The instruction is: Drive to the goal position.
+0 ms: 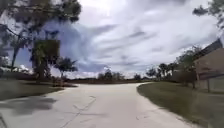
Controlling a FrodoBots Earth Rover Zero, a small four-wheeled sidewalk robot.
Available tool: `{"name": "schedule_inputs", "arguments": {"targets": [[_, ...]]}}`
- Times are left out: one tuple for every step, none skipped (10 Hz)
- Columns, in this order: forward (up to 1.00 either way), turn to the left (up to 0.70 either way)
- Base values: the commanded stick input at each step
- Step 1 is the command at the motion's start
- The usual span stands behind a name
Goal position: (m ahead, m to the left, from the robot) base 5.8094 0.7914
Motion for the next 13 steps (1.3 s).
{"name": "schedule_inputs", "arguments": {"targets": [[0.85,0.0],[0.85,0.0],[0.85,0.0],[0.85,0.0],[0.85,0.21],[0.85,0.34],[0.85,0.2],[0.85,0.0],[0.85,0.0],[0.85,0.09],[0.85,0.26],[0.85,0.22],[0.85,0.02]]}}
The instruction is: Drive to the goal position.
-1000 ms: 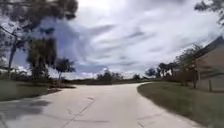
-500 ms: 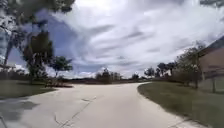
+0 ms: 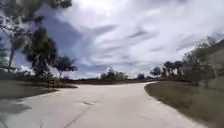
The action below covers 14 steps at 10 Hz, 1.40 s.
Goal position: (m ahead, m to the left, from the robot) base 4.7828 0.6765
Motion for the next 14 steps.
{"name": "schedule_inputs", "arguments": {"targets": [[0.85,0.0],[0.85,0.0],[0.85,0.0],[0.85,0.0],[0.85,0.0],[0.85,0.0],[0.85,0.0],[0.85,0.0],[0.85,0.27],[0.85,0.31],[0.85,0.09],[0.85,0.01],[0.85,0.0],[0.85,0.0]]}}
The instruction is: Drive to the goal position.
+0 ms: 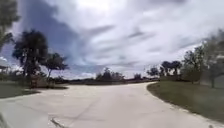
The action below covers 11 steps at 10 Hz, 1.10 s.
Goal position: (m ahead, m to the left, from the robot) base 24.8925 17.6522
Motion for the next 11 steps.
{"name": "schedule_inputs", "arguments": {"targets": [[0.85,0.0],[0.85,0.31],[0.85,0.33],[0.85,0.34],[0.85,0.21],[0.85,0.0],[0.85,0.0],[0.85,0.0],[0.85,0.0],[0.85,0.0],[0.85,0.12]]}}
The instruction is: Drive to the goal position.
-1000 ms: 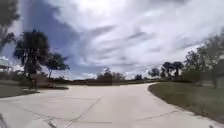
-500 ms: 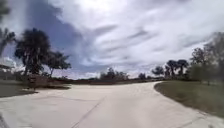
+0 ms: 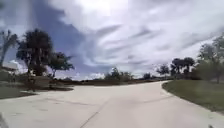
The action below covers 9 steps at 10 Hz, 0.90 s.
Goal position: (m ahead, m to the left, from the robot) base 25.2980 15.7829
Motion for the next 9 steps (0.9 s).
{"name": "schedule_inputs", "arguments": {"targets": [[0.85,0.34],[0.85,0.34],[0.85,0.34],[0.85,0.0],[0.85,0.0],[0.85,0.0],[0.85,0.0],[0.85,0.09],[0.85,0.34]]}}
